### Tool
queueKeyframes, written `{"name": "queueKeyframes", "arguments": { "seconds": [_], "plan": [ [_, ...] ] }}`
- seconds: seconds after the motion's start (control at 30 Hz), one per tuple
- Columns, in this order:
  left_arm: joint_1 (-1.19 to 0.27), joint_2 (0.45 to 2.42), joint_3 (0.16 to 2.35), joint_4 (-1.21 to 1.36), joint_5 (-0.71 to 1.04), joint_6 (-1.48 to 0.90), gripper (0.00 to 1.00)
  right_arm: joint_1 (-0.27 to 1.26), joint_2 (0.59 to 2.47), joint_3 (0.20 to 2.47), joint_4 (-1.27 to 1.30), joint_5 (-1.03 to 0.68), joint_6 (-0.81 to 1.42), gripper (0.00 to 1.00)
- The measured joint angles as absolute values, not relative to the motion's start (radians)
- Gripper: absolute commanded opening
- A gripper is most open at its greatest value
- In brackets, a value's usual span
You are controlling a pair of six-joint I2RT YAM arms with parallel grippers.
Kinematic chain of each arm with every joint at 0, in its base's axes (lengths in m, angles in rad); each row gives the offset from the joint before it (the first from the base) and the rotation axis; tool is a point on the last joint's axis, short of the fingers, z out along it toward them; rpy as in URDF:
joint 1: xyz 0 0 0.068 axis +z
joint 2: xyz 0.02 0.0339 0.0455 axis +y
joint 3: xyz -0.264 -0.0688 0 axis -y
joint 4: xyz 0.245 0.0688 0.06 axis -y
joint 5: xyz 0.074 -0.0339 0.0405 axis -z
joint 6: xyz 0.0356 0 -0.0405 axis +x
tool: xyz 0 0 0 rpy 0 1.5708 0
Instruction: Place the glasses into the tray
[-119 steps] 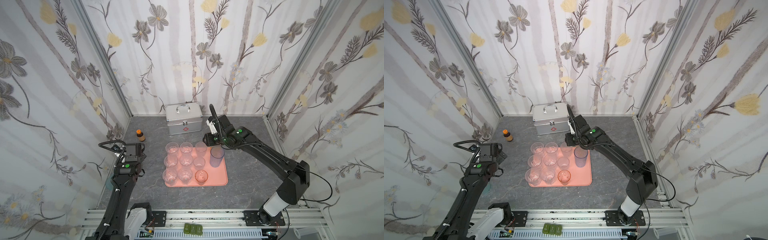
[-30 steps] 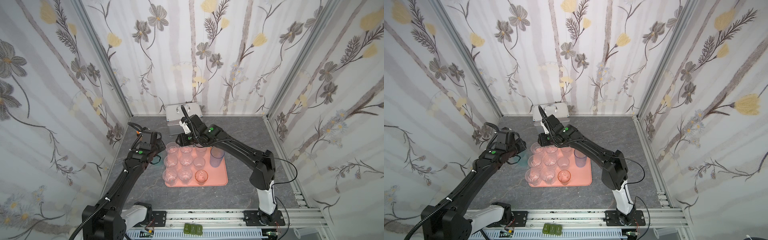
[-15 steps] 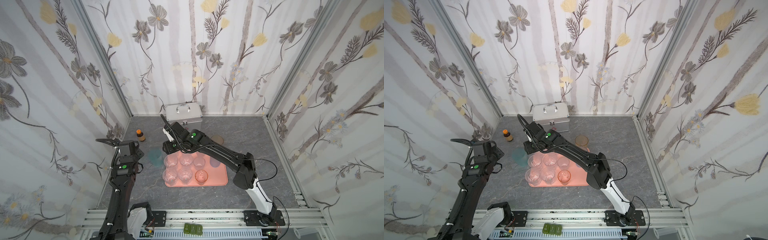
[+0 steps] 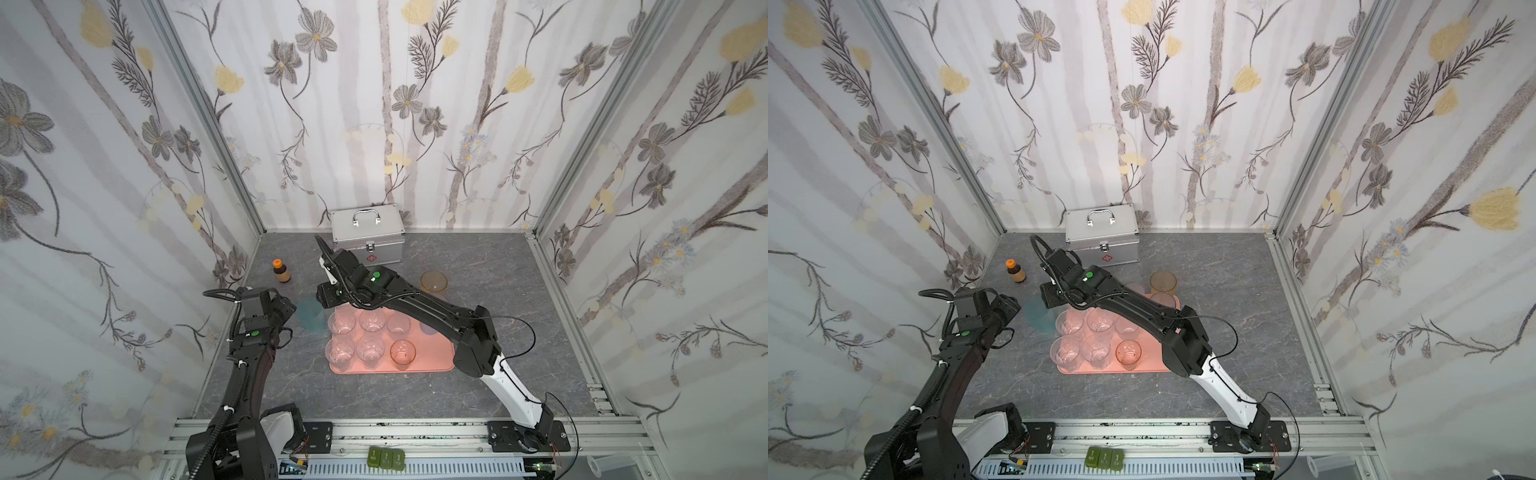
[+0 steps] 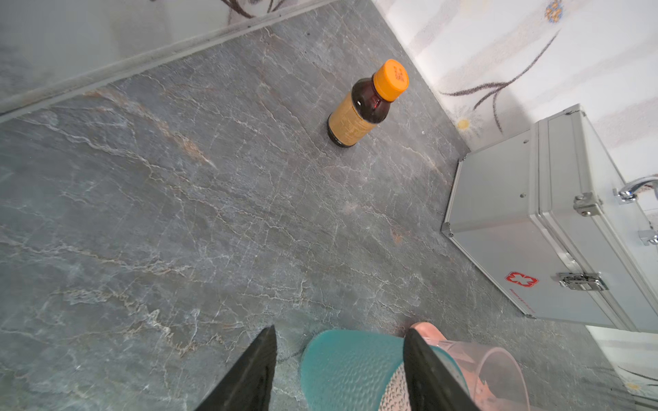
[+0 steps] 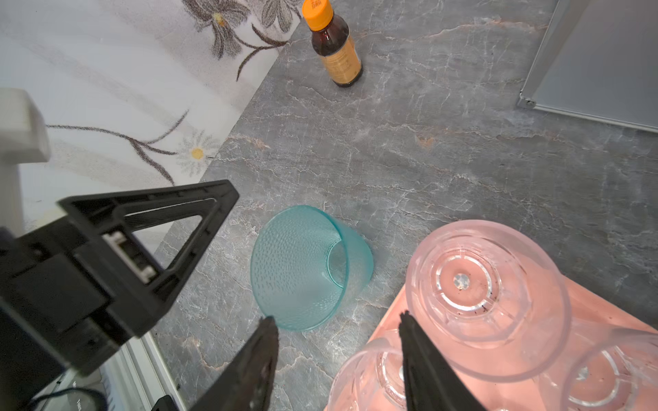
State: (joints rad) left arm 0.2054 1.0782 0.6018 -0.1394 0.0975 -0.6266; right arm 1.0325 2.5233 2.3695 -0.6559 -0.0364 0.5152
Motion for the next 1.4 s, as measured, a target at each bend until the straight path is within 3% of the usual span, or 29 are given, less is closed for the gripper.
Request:
{"name": "queueKeyframes", "arguments": {
  "seconds": [0.17, 0.43, 0.83, 1.1, 1.4],
  "plan": [
    [0.152, 1.128, 0.602, -0.131, 0.098, -0.601, 0.59, 1.032, 2.476, 2.360, -0.654, -0.019, 0.511, 0.55],
    [0.123, 1.188, 0.604, -0.124, 0.056, -0.575, 0.47, 1.032, 2.469, 2.340, -0.656, -0.015, 0.503, 0.55],
    [0.097, 1.163, 0.624, -0.145, 0.034, -0.550, 0.00, 1.029, 2.458, 2.333, -0.677, -0.015, 0.499, 0.55],
    [0.045, 1.079, 0.764, -0.268, -0.049, -0.546, 0.00, 1.021, 2.370, 2.322, -0.679, -0.014, 0.507, 0.56],
    [-0.297, 1.045, 0.964, -0.323, -0.170, -0.641, 0.00, 1.023, 2.080, 2.118, -0.670, 0.166, 0.516, 0.61]
  ]
}}
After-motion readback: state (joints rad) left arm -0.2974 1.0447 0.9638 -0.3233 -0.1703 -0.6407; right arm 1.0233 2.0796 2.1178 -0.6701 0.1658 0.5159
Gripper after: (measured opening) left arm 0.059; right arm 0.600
